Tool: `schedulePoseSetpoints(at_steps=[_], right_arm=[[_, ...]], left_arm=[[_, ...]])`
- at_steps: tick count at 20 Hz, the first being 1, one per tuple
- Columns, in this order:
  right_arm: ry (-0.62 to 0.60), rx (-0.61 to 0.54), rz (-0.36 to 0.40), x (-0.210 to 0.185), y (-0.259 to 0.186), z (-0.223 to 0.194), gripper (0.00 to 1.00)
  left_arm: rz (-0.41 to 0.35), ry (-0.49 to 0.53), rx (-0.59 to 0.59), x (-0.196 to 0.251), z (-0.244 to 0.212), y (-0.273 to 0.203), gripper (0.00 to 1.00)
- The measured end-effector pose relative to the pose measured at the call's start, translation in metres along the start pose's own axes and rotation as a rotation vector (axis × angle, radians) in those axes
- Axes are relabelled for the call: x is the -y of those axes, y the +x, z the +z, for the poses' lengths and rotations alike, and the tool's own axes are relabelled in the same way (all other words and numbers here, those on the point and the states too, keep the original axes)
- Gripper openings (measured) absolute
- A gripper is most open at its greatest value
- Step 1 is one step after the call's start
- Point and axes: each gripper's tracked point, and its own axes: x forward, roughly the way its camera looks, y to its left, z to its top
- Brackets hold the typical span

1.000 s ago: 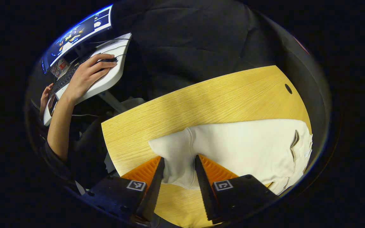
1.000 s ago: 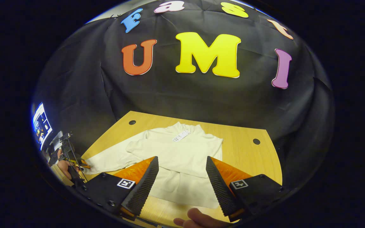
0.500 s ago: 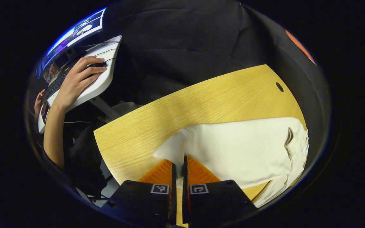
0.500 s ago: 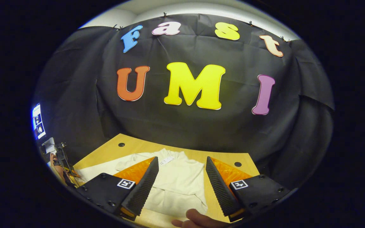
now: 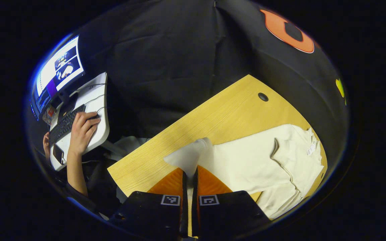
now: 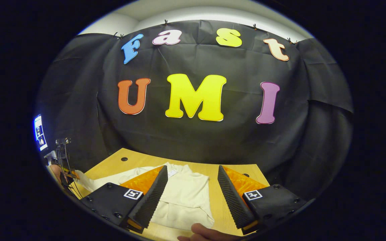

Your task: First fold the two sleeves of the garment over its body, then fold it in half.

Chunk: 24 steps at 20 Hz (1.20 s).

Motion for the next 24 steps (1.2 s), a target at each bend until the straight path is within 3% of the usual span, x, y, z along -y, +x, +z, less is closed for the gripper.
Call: schedulePoseSetpoints(at_steps=[5,12,18,24], right_arm=[[0.001,0.016,-0.022,0.027,-0.004,-0.001,0.94],[0.033,-0.030,-0.145,0.093,-0.008,-0.020,0.94],[0.041,-0.051,-0.242,0.142,-0.019,-0.028,0.94],[0.062,-0.095,-0.342,0.188,-0.034,-0.045,0.94]], left_arm=[[-0.075,0.099,0.058,0.086,0.033,-0.018,0.07],[-0.216,0.255,0.075,0.245,0.039,-0.033,0.07],[-0.361,0.409,0.048,0.379,-0.002,-0.048,0.06],[-0.418,0.552,0.002,0.477,-0.061,-0.063,0.06]])
